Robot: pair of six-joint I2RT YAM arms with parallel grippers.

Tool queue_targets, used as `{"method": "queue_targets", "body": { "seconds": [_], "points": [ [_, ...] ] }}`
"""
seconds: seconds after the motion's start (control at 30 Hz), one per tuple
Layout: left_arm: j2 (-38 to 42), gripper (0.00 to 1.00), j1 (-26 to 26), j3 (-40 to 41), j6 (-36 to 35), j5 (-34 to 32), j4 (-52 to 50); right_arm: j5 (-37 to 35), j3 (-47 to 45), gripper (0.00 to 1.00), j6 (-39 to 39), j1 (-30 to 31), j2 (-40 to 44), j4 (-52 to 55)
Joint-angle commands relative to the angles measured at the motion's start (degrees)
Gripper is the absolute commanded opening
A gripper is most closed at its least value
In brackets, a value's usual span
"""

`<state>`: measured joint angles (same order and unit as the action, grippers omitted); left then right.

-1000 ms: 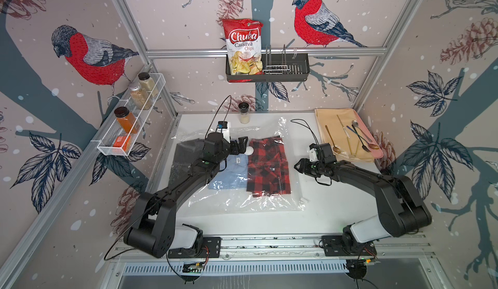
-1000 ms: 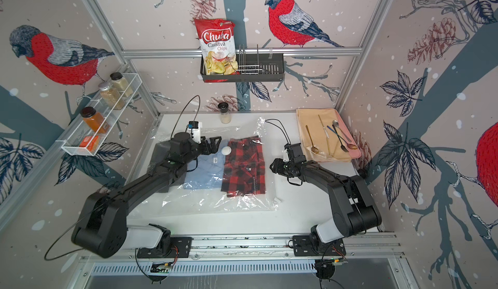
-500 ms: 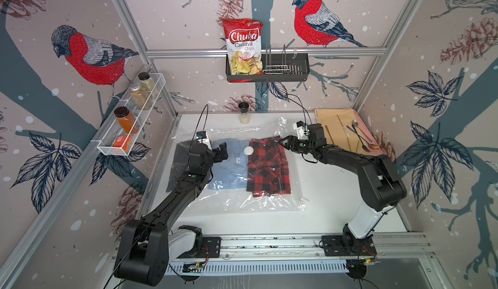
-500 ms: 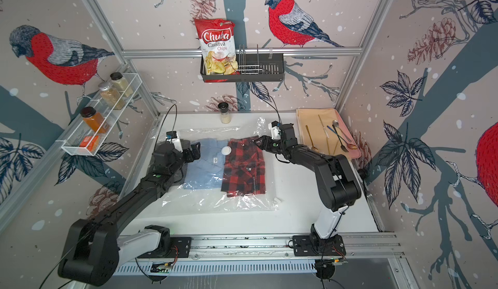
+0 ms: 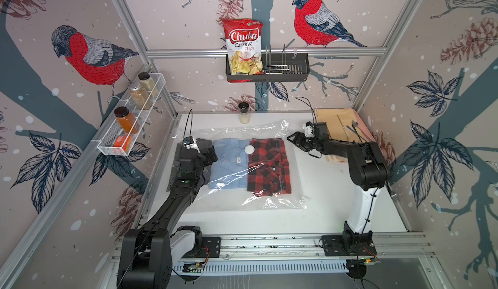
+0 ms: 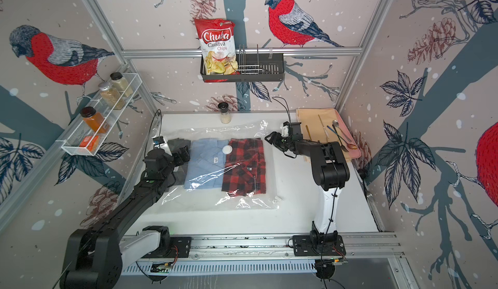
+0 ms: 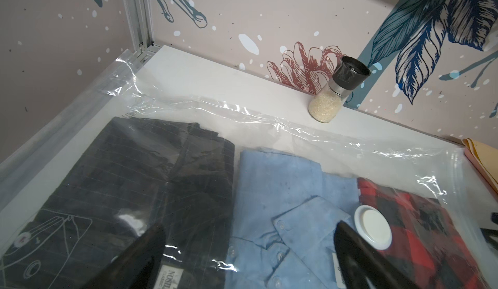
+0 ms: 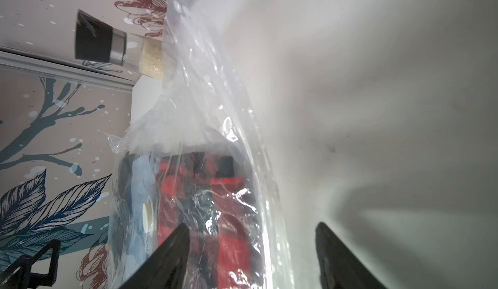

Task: Place the folded shirt into the vacuum bag
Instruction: Adjust the vacuum bag at the center of the board, then reset both arms

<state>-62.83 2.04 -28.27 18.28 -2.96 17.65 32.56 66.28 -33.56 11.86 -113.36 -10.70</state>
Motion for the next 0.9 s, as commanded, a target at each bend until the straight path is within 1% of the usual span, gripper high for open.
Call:
{"method": "queue_targets", "body": {
  "seconds": [0.0,0.13,0.2,0.23,0.27,0.33,0.4,0.47,0.5,0.57,0.67,0.77,0.83,0.87],
  "points": [
    [-0.1,0.97,-1.3,0.4,0.7,1.2,2.6,-4.4,-3.2,1.0,5.4,-1.0,8.2,1.3],
    [0.1,0.97,-1.8,1.3,-2.3,0.6,4.0,-11.4,-10.2,1.0,9.7,-3.7,20.4,1.3],
    [0.8,0.97,-1.8,2.2,-4.5,-0.5,5.1,-16.1,-14.8,1.0,12.5,-4.9,27.6,-0.3],
    [1.2,0.99,-1.8,3.1,-5.9,-0.8,6.8,-18.9,-17.1,1.0,13.5,-5.2,30.8,-1.5],
    [1.7,1.0,-1.9,4.4,-6.7,-1.9,8.9,-22.8,-20.0,1.0,14.6,-5.4,34.5,-3.2],
    [2.3,1.0,-1.9,7.8,-10.7,-1.9,15.4,-30.5,-25.0,1.0,16.6,-5.5,40.9,-7.1],
    [2.7,1.0,-1.9,12.3,-13.4,-3.1,23.5,-35.9,-31.2,1.0,20.1,-5.5,47.5,-12.2],
    [2.7,1.0,-2.0,15.7,-14.1,-5.5,29.3,-41.3,-37.8,1.0,22.7,-5.6,52.2,-19.7],
    [2.4,1.0,-2.4,17.1,-13.8,-5.7,32.0,-43.7,-41.5,1.0,24.0,-5.8,54.0,-25.0],
    [0.9,1.0,-3.3,18.4,-12.3,-5.4,35.0,-46.5,-47.7,1.0,26.9,-6.1,56.1,-33.2],
    [-5.4,1.0,-4.1,18.0,-11.3,-5.2,39.5,-50.6,-53.0,1.0,28.1,-6.9,54.8,-41.9],
    [-13.2,1.0,-4.3,16.9,-10.0,-6.1,45.7,-52.6,-52.6,1.0,25.8,-8.7,50.5,-42.3],
    [-14.6,0.99,-4.4,14.1,-10.9,-5.2,42.4,-52.5,-52.7,1.0,25.6,-9.6,47.7,-44.3],
    [-15.7,0.99,-4.3,13.2,-11.0,-6.4,42.5,-52.4,-52.9,1.0,25.3,-10.2,45.9,-46.2]
  ]
}}
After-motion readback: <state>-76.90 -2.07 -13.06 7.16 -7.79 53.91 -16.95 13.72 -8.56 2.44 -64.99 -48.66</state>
